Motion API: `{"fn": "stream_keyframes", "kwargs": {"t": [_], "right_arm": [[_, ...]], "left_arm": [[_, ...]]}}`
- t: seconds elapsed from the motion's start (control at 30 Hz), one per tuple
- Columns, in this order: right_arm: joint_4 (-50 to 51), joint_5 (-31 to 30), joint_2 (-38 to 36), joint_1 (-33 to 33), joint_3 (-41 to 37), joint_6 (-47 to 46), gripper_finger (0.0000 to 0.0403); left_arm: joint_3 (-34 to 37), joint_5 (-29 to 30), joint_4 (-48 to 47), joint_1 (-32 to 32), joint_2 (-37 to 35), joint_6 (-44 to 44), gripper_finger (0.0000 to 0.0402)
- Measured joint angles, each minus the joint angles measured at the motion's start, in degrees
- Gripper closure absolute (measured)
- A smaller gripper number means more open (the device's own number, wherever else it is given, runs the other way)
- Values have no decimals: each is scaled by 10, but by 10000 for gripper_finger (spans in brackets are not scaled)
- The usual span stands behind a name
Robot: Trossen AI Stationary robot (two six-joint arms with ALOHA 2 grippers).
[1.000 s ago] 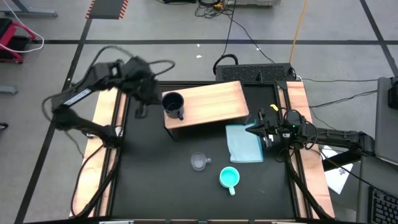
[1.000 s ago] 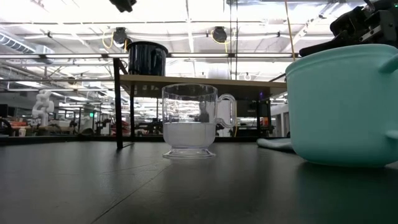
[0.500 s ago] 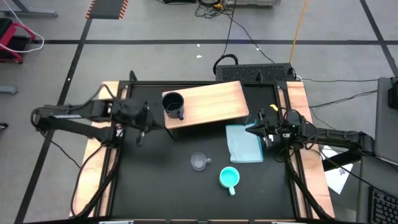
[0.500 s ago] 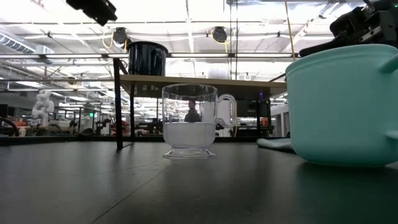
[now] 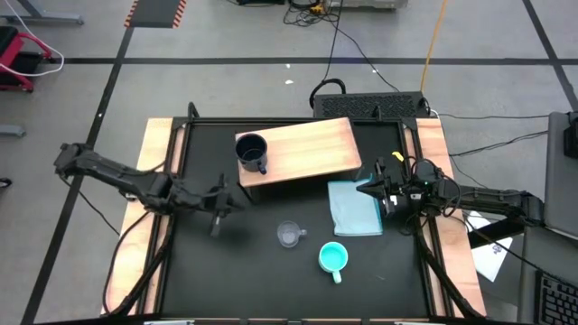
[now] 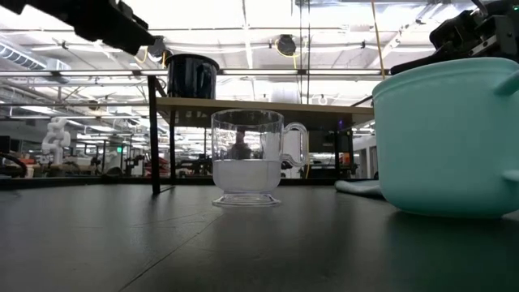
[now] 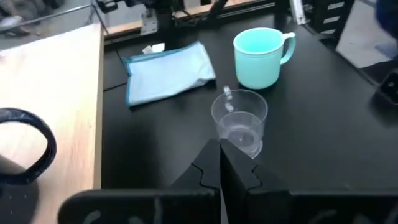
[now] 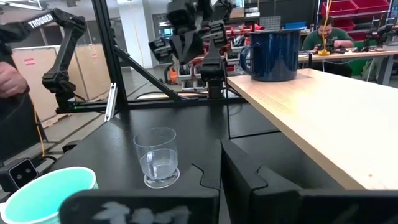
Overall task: Stack small to large cups/mugs on shelf
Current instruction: Put the light blue mug on the shelf
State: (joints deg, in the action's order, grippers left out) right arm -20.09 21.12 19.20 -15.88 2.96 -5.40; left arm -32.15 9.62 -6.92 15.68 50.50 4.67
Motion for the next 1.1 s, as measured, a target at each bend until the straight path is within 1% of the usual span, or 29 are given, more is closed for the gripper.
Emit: {"fn": "stream_keyframes", "kwargs": {"t": [0.13, 0.27, 0.4, 0.67, 0.83, 0.9, 1.1], "right_arm": [[1, 0, 0, 0, 0, -4, 403], [2, 0, 0, 0, 0, -4, 403], [2, 0, 0, 0, 0, -4, 403], [2, 0, 0, 0, 0, -4, 403], [2, 0, 0, 0, 0, -4, 403], [2, 0, 0, 0, 0, -4, 403], [2, 0, 0, 0, 0, -4, 403]], "left_arm": [[28, 58, 27, 42, -4, -10, 401], [68, 96, 83, 68, -4, -10, 401], [113, 102, 171, 78, -4, -16, 401], [206, 130, 296, 84, -4, -20, 401], [258, 131, 388, 84, -4, -20, 401], [271, 134, 414, 84, -4, -18, 401], [291, 140, 447, 84, -4, -15, 401]]}}
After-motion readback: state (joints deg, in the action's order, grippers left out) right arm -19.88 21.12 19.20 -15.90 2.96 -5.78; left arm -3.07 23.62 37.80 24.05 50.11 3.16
